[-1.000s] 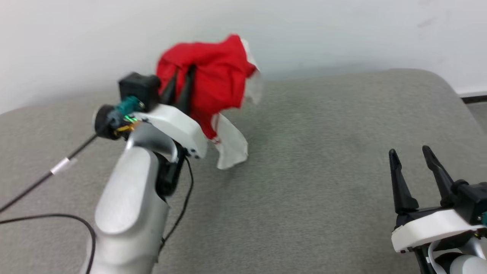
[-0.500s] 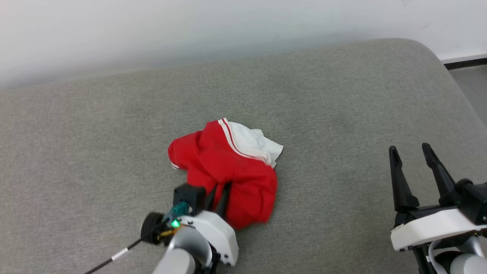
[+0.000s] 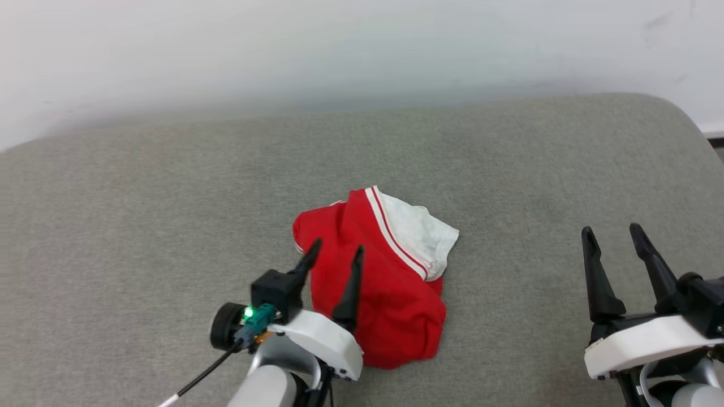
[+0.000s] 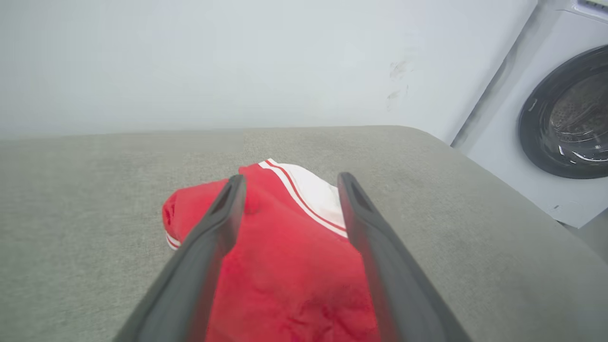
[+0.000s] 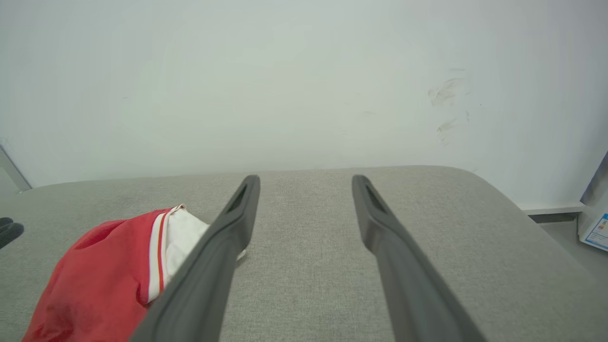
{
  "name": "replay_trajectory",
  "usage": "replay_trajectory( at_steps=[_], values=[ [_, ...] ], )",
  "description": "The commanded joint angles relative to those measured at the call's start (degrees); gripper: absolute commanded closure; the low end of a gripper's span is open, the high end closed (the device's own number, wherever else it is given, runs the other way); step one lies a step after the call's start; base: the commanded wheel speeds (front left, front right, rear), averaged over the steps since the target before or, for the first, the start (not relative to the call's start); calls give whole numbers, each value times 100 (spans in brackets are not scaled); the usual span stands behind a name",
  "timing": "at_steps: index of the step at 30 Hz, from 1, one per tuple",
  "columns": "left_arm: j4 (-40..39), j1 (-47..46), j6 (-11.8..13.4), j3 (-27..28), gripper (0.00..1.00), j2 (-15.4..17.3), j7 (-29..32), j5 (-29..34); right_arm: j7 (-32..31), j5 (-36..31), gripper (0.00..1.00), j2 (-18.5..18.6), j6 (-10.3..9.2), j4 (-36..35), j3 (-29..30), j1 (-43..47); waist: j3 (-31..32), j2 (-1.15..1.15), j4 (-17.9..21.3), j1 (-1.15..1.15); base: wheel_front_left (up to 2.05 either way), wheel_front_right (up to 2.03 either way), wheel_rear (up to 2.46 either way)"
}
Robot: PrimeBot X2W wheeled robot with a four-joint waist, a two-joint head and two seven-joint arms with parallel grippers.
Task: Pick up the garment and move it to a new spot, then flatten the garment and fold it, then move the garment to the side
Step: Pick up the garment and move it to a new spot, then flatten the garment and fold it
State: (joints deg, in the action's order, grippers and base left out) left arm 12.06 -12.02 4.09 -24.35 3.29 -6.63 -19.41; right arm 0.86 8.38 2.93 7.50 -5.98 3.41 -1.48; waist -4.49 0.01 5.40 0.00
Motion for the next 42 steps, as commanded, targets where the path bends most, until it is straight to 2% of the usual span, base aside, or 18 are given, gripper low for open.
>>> replay_trajectory(
  at_steps=[1, 7, 8, 15, 19, 33, 39, 42],
  values=[
    [-52, -57, 64, 70, 0, 72, -99, 36, -28, -22, 0, -8, -2, -5, 40, 80, 154, -1, -161, 0, 0, 0, 0],
    [-195, 11, 400, 492, 0, 360, -373, 95, -113, -71, 0, -7, -3, -30, 142, 249, 351, -1, -354, 0, 0, 0, 0],
    [-236, 119, 448, 632, 0, 503, -341, 39, -150, -69, 0, -8, -2, -28, 176, 305, 385, -1, -395, 0, 0, 0, 0],
    [-607, 576, 596, 1040, 0, 1022, -279, -33, -230, -61, 0, -8, -2, -2, 245, 459, 478, -1, -424, 0, 0, 0, 0],
    [-828, 829, 562, 1061, 0, 1188, -163, -67, -283, -47, 0, -8, -2, -30, 254, 559, 520, -1, -429, 0, 0, 0, 0],
    [-1134, 1009, 630, 969, 0, 1218, -73, -100, -438, -132, 0, -8, -2, -28, 243, 467, 539, -1, -376, 0, 0, 0, 0],
    [-1190, 974, 677, 963, 0, 1203, -168, -69, -862, 27, 0, -7, -2, 271, 396, 130, 373, -1, -482, 0, 0, 0, 0],
    [-1227, 863, 674, 920, 0, 1148, -230, -56, -1328, 145, 0, 98, -2, 540, 372, -237, 223, -1, -612, 0, 0, 0, 0]
  ],
)
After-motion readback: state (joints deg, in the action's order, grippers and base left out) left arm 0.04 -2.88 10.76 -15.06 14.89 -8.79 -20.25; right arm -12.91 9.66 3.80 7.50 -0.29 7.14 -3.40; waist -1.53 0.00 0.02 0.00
